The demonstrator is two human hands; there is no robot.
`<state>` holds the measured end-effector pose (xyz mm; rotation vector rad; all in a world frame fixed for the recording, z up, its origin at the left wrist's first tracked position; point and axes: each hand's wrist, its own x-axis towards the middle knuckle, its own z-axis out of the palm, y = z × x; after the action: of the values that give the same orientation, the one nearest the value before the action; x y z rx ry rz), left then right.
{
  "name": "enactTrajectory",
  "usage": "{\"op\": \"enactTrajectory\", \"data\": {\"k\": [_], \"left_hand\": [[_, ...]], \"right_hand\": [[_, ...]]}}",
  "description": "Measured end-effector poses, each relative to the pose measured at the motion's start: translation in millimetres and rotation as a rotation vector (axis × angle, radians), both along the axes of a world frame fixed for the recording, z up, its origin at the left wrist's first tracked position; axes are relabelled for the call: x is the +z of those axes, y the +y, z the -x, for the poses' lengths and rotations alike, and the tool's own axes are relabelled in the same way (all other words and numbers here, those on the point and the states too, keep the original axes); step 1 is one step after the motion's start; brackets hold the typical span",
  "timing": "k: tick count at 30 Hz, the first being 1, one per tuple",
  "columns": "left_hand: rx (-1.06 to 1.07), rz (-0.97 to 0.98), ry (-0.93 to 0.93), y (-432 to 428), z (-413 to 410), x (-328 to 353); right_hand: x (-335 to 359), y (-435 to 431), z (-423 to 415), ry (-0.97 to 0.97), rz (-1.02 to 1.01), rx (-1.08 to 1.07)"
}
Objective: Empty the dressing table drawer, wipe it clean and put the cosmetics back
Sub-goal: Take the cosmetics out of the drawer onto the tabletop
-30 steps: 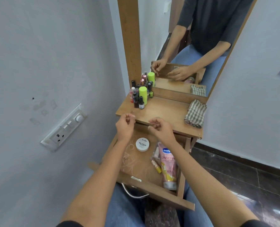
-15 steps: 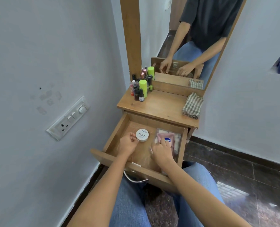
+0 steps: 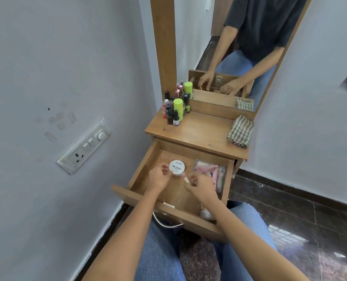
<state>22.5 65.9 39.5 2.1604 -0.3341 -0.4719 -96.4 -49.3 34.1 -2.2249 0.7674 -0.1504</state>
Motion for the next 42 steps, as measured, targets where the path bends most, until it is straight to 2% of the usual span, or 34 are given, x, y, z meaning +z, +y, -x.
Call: {"op": "enactTrajectory", "data": {"k": [2, 4, 10, 14, 16, 19, 22, 25, 31, 37, 42], "left_hand": [[-0.009, 0.059, 0.031, 1, -1, -2], [-0.042, 0.135, 0.090, 3, -2, -4], [-0.128, 0.378, 0.273, -2, 6, 14], [-0.098, 0.420, 0.314, -2, 3, 15], [-0.029, 0.404, 0.258, -1, -3, 14], [0.086, 0.428, 0.159, 0, -12, 18], [0.189, 0.498, 0.090, -1, -24, 32], [0.244, 0.570, 0.044, -3, -42, 45], [0.271, 0.531, -0.020, -9, -76, 54], [0.273, 0.492, -0.069, -17, -90, 61], [0.262, 0.490, -0.122, -32, -106, 72]], "right_hand": [[8, -4, -1, -0.179, -0.289, -0.056], [17, -7, -2, -0.287, -0.430, -0.052], [21, -10, -16, -0.324, -0.481, 0.045], [21, -10, -29, -0.334, -0.522, 0.075], [20, -12, -36, -0.322, -0.470, 0.035], [18, -17, -48, -0.211, -0.194, -0.041], [12, -19, -62, 0.002, 0.007, 0.088], [6, -17, -74, 0.173, 0.094, 0.192], [2, -7, -90, 0.325, 0.288, 0.356], [-4, -9, -89, 0.311, 0.322, 0.410], [12, -10, -82, -0.017, 0.234, 0.348]]}}
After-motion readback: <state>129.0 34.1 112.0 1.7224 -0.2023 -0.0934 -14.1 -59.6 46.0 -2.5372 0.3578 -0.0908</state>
